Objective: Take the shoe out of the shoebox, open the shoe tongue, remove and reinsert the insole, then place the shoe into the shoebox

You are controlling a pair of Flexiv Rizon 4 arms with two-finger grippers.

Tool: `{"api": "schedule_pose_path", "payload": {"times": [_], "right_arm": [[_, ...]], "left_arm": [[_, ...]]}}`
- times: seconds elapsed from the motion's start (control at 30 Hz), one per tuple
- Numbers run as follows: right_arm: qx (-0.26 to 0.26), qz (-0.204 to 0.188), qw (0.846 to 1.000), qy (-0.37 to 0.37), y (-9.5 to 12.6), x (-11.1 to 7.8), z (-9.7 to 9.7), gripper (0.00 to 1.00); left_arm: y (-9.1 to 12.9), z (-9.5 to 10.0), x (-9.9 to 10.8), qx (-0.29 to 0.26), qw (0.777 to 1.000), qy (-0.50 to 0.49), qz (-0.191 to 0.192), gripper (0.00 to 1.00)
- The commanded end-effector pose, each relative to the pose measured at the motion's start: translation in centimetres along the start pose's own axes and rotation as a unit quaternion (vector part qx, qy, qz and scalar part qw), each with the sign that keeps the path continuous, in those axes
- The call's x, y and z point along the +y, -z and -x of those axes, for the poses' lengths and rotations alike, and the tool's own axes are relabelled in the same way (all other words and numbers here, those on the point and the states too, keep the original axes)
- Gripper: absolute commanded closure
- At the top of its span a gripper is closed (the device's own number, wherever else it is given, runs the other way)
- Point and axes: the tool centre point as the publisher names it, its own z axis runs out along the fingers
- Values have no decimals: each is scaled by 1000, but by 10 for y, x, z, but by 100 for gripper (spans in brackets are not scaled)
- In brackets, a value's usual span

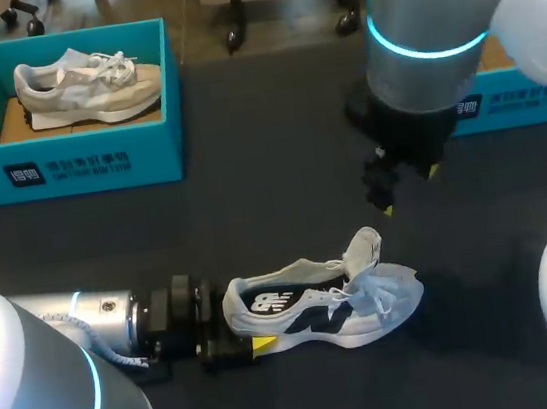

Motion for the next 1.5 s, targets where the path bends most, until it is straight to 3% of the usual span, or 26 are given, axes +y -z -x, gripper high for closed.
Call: {"api": "schedule_pose_path", "payload": {"times": [0.03, 0.23, 0.33, 0.4, 0.9, 0.93, 1.13, 1.33, 1.5], "right_arm": [[-36, -4, 999, 41, 6, 12, -9, 99], [-5, 23, 991, 133, 17, 20, -19, 100], [6, 38, 981, 190, 24, 25, -33, 100], [6, 11, 983, 185, 29, 38, -42, 100], [6, 11, 983, 185, 29, 38, -42, 100], [-18, -9, 982, 190, 29, 41, -46, 100], [-8, 30, 946, 322, 17, 60, -73, 100], [22, 26, 890, 455, -11, 79, -106, 100], [33, 24, 886, 463, -15, 81, -108, 100]], "left_arm": [[0, 0, 2, -1, 1000, 0, -1, 100], [0, 0, 2, -1, 1000, 0, -1, 100], [0, 0, 2, -1, 1000, 0, -1, 100], [0, 0, 2, -1, 1000, 0, -1, 100], [0, 0, 2, -1, 1000, 0, -1, 100], [0, 0, 2, -1, 1000, 0, -1, 100], [0, 0, 2, -1, 1000, 0, -1, 100], [0, 0, 2, -1, 1000, 0, -1, 100], [0, 0, 2, -1, 1000, 0, -1, 100]]}}
